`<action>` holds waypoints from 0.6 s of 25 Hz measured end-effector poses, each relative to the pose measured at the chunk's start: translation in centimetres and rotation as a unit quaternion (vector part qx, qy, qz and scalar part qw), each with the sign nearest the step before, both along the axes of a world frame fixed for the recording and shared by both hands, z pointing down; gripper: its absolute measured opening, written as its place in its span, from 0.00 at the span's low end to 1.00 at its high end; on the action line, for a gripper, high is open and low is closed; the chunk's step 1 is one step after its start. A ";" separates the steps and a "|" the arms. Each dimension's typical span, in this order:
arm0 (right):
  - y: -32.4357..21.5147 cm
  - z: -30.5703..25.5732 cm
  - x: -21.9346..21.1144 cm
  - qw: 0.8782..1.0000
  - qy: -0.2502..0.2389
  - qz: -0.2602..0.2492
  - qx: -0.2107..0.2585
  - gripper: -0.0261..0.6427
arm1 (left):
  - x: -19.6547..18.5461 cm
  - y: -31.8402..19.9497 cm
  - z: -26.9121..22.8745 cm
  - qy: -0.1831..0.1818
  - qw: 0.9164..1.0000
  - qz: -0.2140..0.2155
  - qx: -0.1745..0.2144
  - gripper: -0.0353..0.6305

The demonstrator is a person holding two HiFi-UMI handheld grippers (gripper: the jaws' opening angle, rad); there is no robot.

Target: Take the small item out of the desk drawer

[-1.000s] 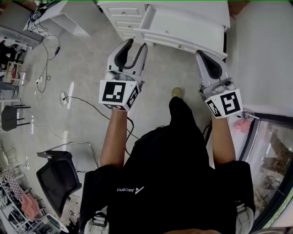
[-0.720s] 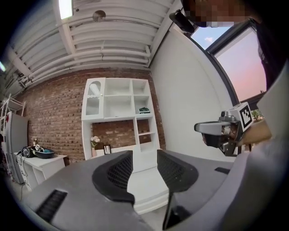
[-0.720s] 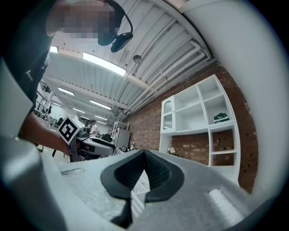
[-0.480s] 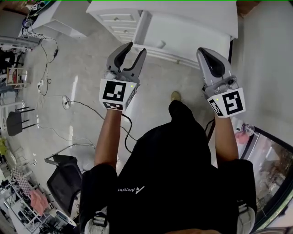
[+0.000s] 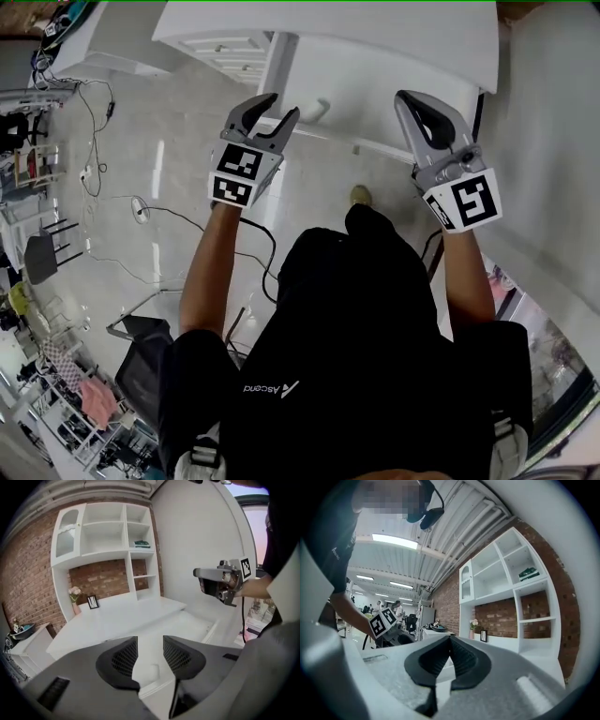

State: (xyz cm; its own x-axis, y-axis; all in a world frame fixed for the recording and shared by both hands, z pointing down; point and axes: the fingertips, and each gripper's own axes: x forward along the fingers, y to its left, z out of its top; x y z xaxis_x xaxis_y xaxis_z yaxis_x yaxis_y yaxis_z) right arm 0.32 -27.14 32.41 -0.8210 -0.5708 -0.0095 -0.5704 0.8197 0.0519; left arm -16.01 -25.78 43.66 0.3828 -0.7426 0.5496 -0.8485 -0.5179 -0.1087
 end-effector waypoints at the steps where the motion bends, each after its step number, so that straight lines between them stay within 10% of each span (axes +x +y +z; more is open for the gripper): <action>1: -0.6 0.5 -0.1 1.000 0.002 -0.001 -0.003 0.04 | 0.1 -0.5 1.4 -0.006 1.000 0.007 -0.022 0.30; 15: -5.6 4.7 -0.8 0.997 0.011 0.041 -0.058 0.04 | 0.3 -4.9 16.2 -0.108 0.949 0.118 -0.272 0.30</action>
